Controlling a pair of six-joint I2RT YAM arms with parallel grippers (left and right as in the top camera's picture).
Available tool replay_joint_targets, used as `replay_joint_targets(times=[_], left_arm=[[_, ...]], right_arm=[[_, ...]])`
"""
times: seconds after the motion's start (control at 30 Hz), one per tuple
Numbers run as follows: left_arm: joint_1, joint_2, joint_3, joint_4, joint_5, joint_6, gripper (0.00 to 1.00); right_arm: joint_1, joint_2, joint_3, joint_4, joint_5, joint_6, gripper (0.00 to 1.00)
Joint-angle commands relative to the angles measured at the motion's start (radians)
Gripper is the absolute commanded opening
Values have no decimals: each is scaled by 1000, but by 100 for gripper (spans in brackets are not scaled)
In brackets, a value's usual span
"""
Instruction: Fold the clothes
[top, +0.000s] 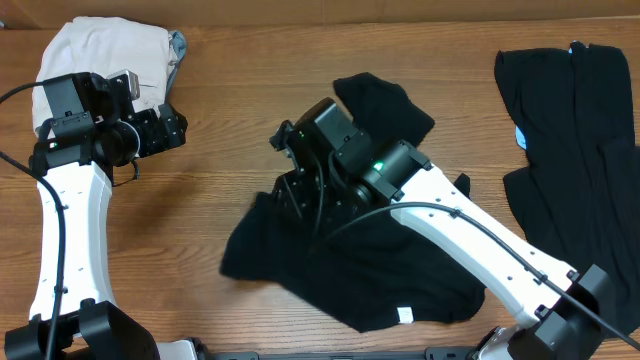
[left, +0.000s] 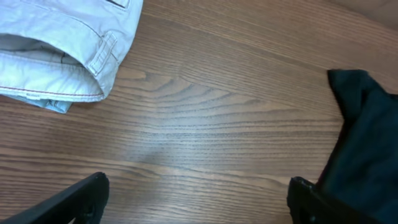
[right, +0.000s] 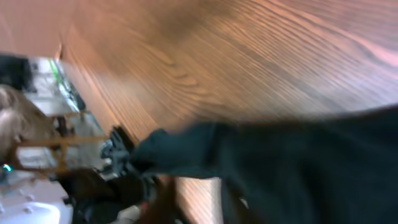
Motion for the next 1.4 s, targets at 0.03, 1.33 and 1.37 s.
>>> replay_joint_targets(times=[0.03, 1.33, 1.37], left_arm=[[-2, 1, 29, 9, 35, 59, 95], [-787, 771, 581, 329, -186, 205, 93], [-790, 789, 599, 329, -185, 204, 92]], right_arm=[[-107, -60, 51, -56, 50, -1, 44], [-966, -83, 90, -294, 233, -163, 88], [-966, -83, 90, -294, 236, -163, 88]])
